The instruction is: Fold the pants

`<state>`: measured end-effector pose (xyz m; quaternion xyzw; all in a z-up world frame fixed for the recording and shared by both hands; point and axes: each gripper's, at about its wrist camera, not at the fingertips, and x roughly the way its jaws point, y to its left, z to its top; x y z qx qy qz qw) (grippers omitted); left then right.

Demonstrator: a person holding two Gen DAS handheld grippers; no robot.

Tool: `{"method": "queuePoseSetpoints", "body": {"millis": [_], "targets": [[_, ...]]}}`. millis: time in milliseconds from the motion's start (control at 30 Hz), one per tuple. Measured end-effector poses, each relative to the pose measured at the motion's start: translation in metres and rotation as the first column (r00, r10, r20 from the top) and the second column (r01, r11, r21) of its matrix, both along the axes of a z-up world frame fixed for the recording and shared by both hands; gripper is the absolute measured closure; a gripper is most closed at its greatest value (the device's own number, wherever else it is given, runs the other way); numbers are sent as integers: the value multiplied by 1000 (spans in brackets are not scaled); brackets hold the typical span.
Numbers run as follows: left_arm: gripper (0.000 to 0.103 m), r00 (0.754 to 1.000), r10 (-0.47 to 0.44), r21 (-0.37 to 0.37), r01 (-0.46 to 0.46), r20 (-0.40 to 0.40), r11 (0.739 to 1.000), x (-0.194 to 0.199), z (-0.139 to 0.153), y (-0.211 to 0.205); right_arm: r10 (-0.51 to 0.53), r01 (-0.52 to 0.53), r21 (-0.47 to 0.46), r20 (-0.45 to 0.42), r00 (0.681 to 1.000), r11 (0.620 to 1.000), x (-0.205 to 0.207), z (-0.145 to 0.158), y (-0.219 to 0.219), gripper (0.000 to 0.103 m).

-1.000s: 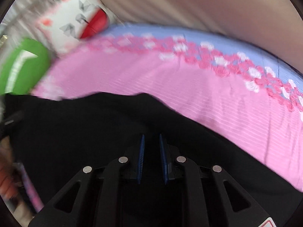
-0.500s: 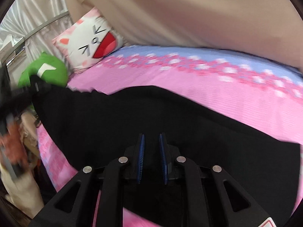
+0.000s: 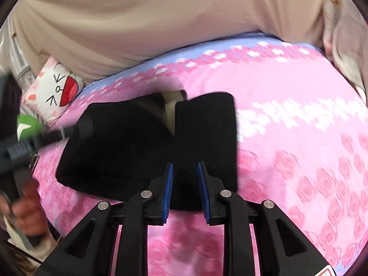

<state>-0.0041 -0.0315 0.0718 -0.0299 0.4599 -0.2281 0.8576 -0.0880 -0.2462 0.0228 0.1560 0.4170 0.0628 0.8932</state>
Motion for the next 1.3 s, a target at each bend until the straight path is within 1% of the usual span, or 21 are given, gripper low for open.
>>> {"method": "queuePoseSetpoints", "body": {"millis": [67, 133, 200, 300, 400, 500, 533, 567, 633, 667, 733, 800, 867, 933, 967, 1000, 1067, 1100, 1133, 1200, 1300], "targets": [[30, 999, 27, -53, -28, -31, 998, -5, 6, 24, -8, 8, 42, 4, 1000, 999, -1, -1, -9, 72], [20, 996, 92, -78, -91, 10, 993, -7, 22, 54, 18, -23, 127, 37, 999, 992, 3, 1, -12, 59], [15, 977, 191, -40, -189, 91, 981, -11, 38, 77, 39, -49, 169, 60, 997, 984, 9, 4, -10, 54], [15, 933, 311, 63, -326, 181, 943, -13, 46, 101, 66, -79, 183, 71, 995, 980, 26, 3, 0, 42], [15, 907, 365, 138, -396, 209, 908, -13, 37, 113, 83, -89, 200, 39, 996, 976, 47, -8, 9, 41], [15, 908, 376, 196, -409, 186, 891, -10, 18, 116, 75, -73, 174, -6, 997, 982, 66, -23, 19, 41], [15, 913, 374, 193, -400, 161, 896, -10, 12, 118, 77, -75, 168, -7, 997, 983, 72, -27, 26, 47], [15, 915, 375, 188, -398, 147, 898, -10, 5, 119, 84, -82, 168, 0, 997, 982, 74, -27, 28, 69], [15, 918, 377, 179, -395, 127, 901, -7, 3, 122, 114, -114, 131, 11, 993, 985, 80, -17, 43, 74], [15, 916, 379, 177, -397, 131, 901, -6, 5, 122, 120, -125, 122, 43, 992, 985, 77, -6, 45, 85], [15, 916, 373, 171, -395, 145, 903, -5, 10, 122, 123, -137, 90, 147, 981, 986, 64, 35, 46, 92], [14, 916, 370, 166, -393, 156, 904, -8, 14, 121, 128, -148, 61, 247, 960, 987, 42, 74, 41, 93], [13, 921, 361, 156, -382, 150, 911, -6, 9, 120, 109, -108, -20, 293, 950, 994, 17, 93, 36, 93], [13, 927, 354, 167, -372, 127, 913, -3, 0, 116, 80, -59, -91, 259, 963, 994, 4, 81, 31, 92], [13, 931, 349, 173, -363, 109, 916, -1, -7, 113, 58, -39, -95, 201, 978, 995, 5, 62, 26, 91], [13, 934, 346, 176, -358, 92, 917, 1, -12, 111, 40, -34, -68, 95, 995, 997, 11, 29, 18, 90], [13, 941, 336, 178, -339, 49, 924, 5, -24, 105, 30, -30, -11, -39, 999, 999, 22, -17, 9, 81], [13, 942, 333, 178, -335, 40, 925, 6, -26, 103, 18, -17, 74, -8, 1000, 997, 17, -23, 0, 81], [13, 942, 332, 187, -334, 43, 924, 7, -28, 101, 12, -11, 102, -12, 1000, 995, 16, -19, -5, 75], [13, 940, 334, 222, -340, 68, 914, 7, -30, 99, -12, 12, 84, 8, 1000, 996, 15, -2, -12, 59], [12, 919, 380, 288, -394, 106, 873, 11, -35, 107, -21, 18, 47, 68, 997, 999, 11, 20, -21, 55]]}}
